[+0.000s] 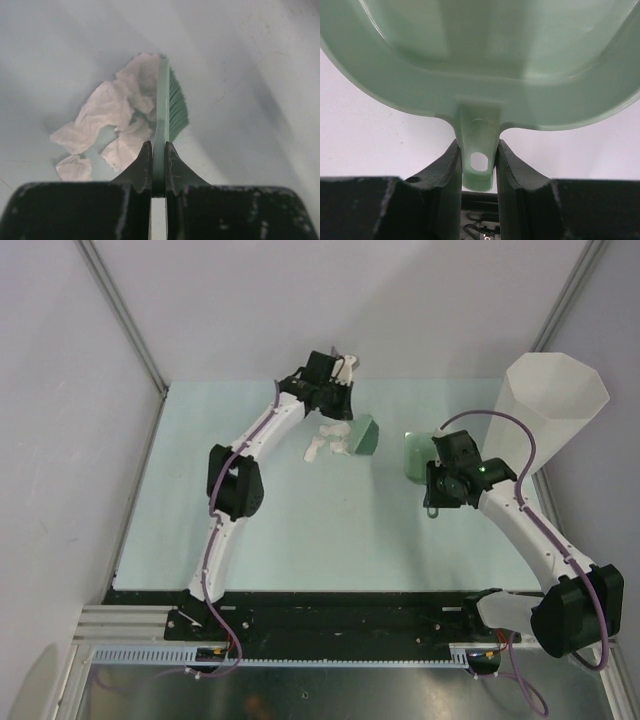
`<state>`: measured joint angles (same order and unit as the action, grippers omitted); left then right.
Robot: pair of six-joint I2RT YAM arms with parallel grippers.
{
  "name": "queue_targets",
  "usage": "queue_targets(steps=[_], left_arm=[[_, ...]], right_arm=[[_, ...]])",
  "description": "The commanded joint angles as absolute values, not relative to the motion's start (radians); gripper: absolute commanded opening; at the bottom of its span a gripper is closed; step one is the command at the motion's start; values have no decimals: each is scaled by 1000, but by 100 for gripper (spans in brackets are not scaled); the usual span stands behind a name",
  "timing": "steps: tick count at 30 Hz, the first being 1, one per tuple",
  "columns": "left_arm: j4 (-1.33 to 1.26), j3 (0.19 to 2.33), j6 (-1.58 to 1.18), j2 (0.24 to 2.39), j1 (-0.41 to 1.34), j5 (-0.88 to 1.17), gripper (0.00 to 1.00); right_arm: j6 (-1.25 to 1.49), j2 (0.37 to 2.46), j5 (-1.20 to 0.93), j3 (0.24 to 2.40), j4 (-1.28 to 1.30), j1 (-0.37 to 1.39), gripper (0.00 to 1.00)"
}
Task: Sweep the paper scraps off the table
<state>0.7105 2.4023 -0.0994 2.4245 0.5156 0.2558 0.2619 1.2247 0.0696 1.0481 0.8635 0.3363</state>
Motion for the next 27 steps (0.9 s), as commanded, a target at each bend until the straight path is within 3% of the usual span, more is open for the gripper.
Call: queue_targets(steps=[1, 16, 27], left_arm=[[704, 2236, -143, 2358, 411, 316, 0], [703, 1481, -2, 1892, 123, 451, 0], [704, 1394, 94, 1543, 91, 589, 0]], right_arm=[[319, 1209, 58, 1046, 865, 391, 0], [383, 1354, 23, 1039, 801, 615, 0], [330, 1574, -72, 1101, 955, 755, 0]])
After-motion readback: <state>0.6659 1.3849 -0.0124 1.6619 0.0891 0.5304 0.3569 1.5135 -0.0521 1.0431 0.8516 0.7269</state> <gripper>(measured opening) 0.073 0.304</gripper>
